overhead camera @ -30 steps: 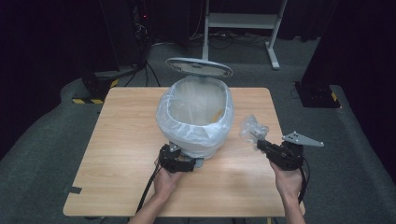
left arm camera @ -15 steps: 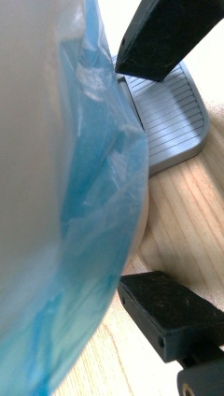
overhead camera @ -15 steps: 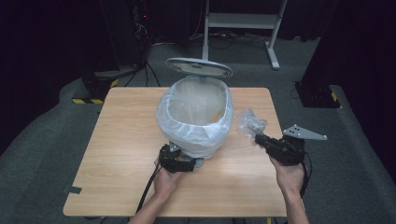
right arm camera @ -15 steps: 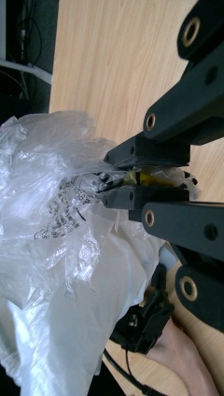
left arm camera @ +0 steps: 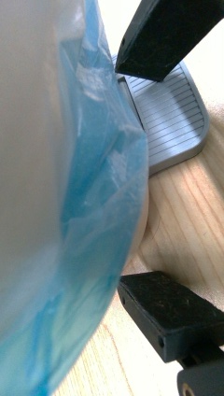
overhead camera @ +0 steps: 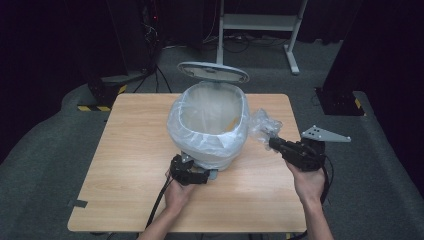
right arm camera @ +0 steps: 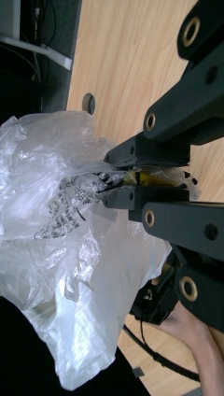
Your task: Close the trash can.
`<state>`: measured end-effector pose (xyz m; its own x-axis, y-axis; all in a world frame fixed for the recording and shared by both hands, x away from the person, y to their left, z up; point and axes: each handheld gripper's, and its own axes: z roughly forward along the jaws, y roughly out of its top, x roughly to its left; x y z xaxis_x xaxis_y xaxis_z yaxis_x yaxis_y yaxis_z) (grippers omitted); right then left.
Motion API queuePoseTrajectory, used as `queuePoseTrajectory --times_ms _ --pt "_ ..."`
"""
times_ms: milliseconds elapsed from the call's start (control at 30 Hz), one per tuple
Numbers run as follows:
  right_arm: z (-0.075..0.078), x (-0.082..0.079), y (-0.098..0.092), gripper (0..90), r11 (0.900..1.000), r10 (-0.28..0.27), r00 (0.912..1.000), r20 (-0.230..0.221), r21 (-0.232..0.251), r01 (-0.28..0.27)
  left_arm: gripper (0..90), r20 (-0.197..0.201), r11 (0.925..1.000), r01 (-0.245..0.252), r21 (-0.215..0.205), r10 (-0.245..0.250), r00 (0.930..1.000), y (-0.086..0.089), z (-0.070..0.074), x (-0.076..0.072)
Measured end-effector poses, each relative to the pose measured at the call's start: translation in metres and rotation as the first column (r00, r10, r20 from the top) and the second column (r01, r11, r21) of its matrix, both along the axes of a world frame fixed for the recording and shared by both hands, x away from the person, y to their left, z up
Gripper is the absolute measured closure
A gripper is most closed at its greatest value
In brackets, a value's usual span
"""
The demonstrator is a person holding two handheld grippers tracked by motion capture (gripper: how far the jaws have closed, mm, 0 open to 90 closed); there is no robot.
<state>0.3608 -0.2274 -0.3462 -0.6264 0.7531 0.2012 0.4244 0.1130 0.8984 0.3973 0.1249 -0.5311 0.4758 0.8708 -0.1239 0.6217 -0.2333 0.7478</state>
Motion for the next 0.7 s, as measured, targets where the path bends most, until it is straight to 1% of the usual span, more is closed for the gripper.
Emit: queuePoseTrajectory --times_ms 467,567,700 --pt "0.018 0.008 0.016 81.6 0.999 0.044 0.9989 0.017 -0.017 -0.043 1.9 -0.001 1.0 0.0 0.0 0.0 1.0 0.0 0.0 0.0" --pt "0.023 0.01 0.021 81.6 0.998 0.054 0.9983 0.022 -0.027 -0.054 2.0 -0.001 1.0 0.0 0.0 0.0 1.0 0.0 0.0 0.0" --pt "0.026 0.013 0.025 81.6 0.997 0.065 0.9977 0.023 -0.032 -0.064 2.0 -0.001 1.0 0.0 0.0 0.0 1.0 0.0 0.0 0.0"
